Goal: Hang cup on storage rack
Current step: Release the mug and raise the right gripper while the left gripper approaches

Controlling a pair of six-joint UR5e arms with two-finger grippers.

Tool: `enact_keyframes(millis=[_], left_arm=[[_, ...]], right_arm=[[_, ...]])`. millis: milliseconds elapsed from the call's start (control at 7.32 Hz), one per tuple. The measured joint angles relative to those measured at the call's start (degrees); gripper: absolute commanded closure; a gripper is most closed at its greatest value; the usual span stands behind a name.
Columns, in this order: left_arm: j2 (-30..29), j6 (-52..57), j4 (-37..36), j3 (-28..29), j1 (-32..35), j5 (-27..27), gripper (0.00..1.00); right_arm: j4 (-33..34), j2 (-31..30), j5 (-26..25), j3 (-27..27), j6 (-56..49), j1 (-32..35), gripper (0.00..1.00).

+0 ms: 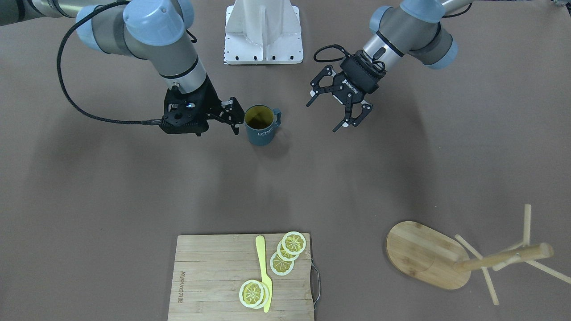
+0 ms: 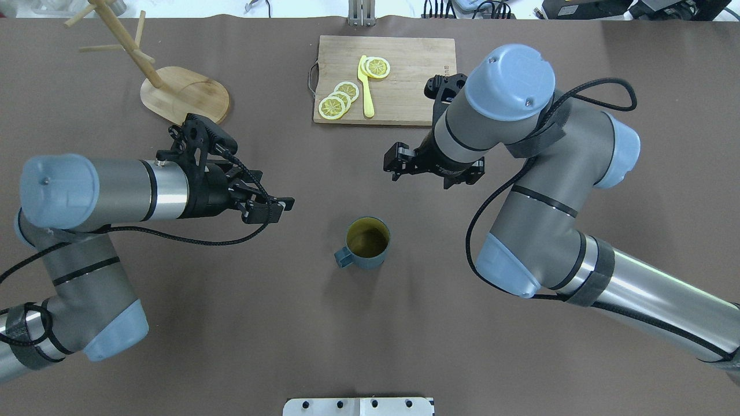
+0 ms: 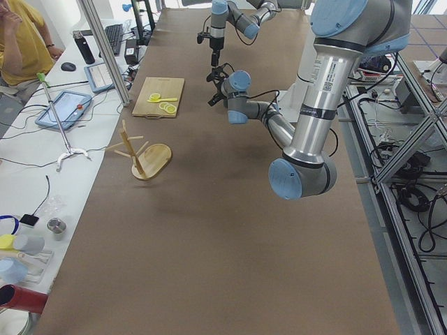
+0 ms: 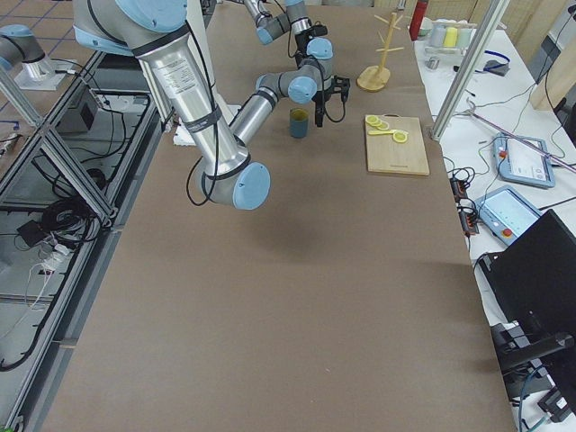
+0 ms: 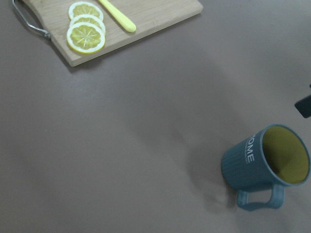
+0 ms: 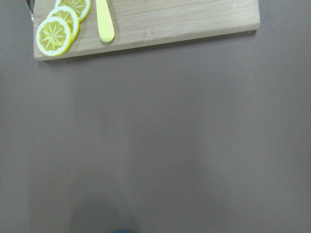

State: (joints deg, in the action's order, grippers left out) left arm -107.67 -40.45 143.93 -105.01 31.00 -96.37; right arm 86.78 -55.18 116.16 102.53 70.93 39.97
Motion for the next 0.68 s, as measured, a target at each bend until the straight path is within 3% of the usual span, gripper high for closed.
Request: enact_keyframes(millis=[273,410,683], left_arm=[[1.2,3.5,3.7,0.0,-7.3,14.6,0.09],[1.9,5.5,5.2,0.0,-10.6,19.5,0.09],[4.2,9.6,10.7,0.3,-13.2,19.5,0.11]], right_arm=[[-0.1,-3.2,1.9,1.5,-5.7,4.5,0.00],[-0.2,-4.8,2.6,2.0,-7.8,6.4,0.00],[-0.4,-6.1,3.1,2.3,-9.3,9.9,0.00]])
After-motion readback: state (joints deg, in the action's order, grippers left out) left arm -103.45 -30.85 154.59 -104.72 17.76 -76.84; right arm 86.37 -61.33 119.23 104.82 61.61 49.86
